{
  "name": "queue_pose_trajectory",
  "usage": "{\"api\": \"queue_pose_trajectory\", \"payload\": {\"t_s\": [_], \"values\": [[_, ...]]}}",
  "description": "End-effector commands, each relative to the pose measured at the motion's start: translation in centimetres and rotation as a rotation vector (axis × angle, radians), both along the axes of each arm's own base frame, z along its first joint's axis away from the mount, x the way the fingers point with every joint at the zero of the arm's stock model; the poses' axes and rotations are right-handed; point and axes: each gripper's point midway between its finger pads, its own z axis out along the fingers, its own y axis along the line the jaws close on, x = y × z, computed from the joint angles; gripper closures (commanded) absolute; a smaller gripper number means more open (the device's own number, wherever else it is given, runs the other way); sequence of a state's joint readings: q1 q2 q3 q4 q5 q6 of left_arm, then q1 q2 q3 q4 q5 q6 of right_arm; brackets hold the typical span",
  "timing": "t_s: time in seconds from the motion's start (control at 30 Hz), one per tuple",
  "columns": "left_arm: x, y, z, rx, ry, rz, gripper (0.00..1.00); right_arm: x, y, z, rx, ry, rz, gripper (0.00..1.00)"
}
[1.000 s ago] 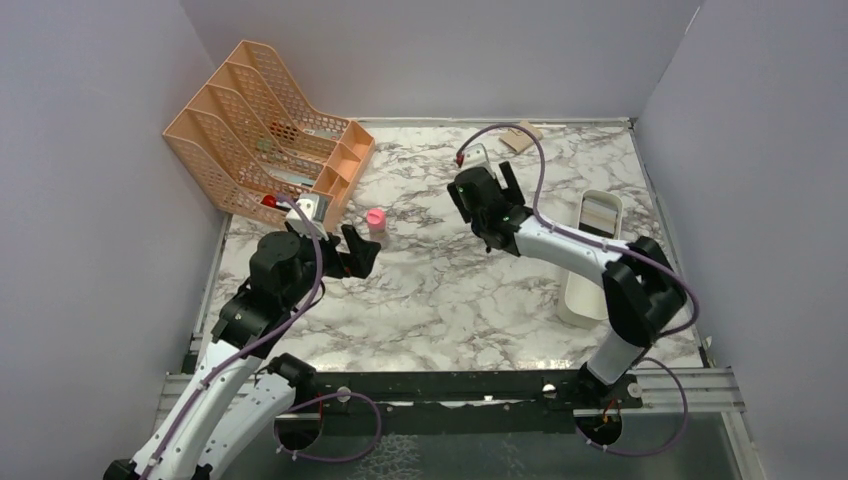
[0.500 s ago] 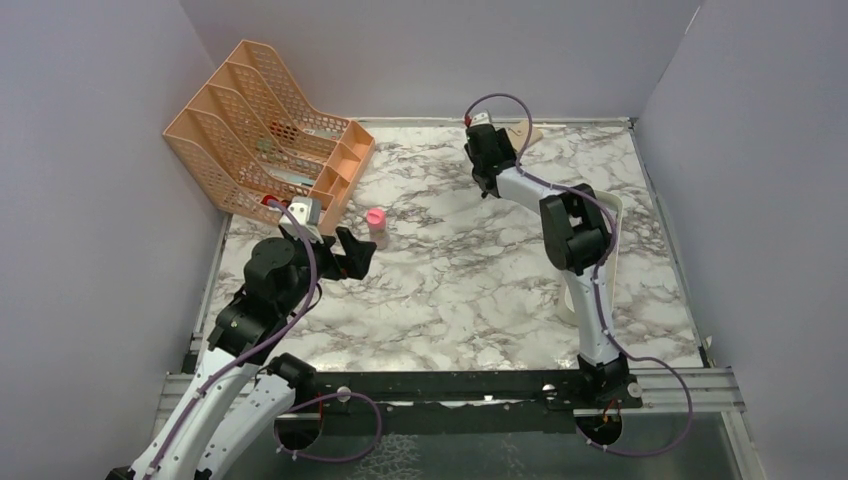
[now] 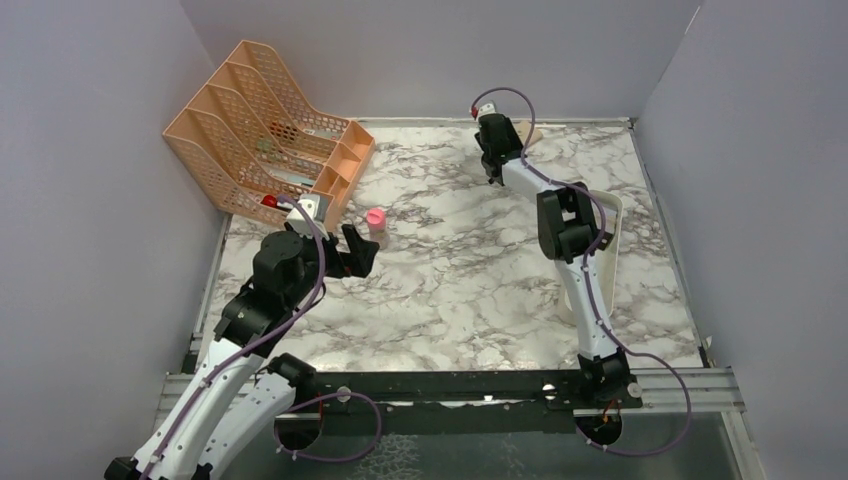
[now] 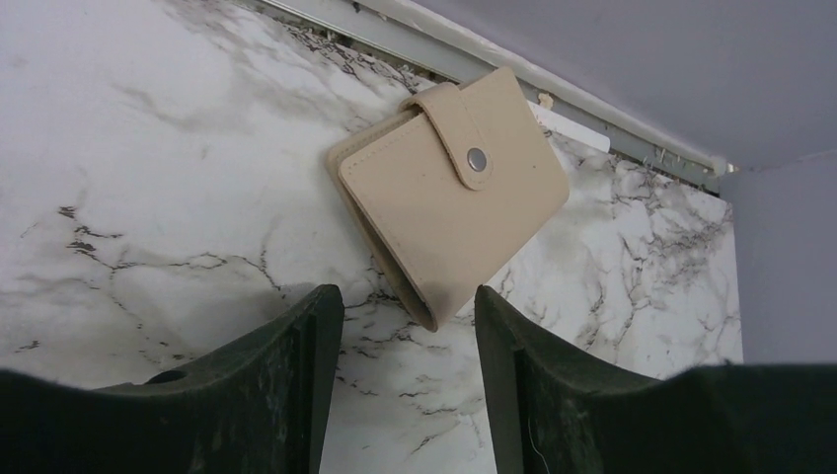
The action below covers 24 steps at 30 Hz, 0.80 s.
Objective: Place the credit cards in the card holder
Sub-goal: Move the card holder to the center of the board.
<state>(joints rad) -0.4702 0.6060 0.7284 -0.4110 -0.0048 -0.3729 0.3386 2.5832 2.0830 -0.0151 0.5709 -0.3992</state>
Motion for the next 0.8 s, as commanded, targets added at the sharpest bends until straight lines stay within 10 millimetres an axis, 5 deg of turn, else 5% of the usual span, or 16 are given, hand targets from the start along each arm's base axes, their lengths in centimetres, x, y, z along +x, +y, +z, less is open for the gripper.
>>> {"api": "queue_pose_trajectory", "payload": {"t_s": [0.0,0.4,0.63,0.77], "values": [[0.4,0.2,0.1,0.007,-0.013,0.009,0.01,0.8,-0.9,-1.3,-0.018,0.017,0.029,0.44],[0.9,0.6,-0.7,0.027,0.009,0.038,0.01,0.0,-2.8,-5.6,0.122,0.129,0.067,0.69],[1.0,0.8,-0.8,0.030,0.017,0.052,0.01,-0.4,-2.8,-5.5,0.150,0.146,0.089,0.98],[1.1,0.9,-0.8,0.033,0.017,0.057,0.01,-1.3,-2.1,-4.5,0.197,0.156,0.111,0.99]]}}
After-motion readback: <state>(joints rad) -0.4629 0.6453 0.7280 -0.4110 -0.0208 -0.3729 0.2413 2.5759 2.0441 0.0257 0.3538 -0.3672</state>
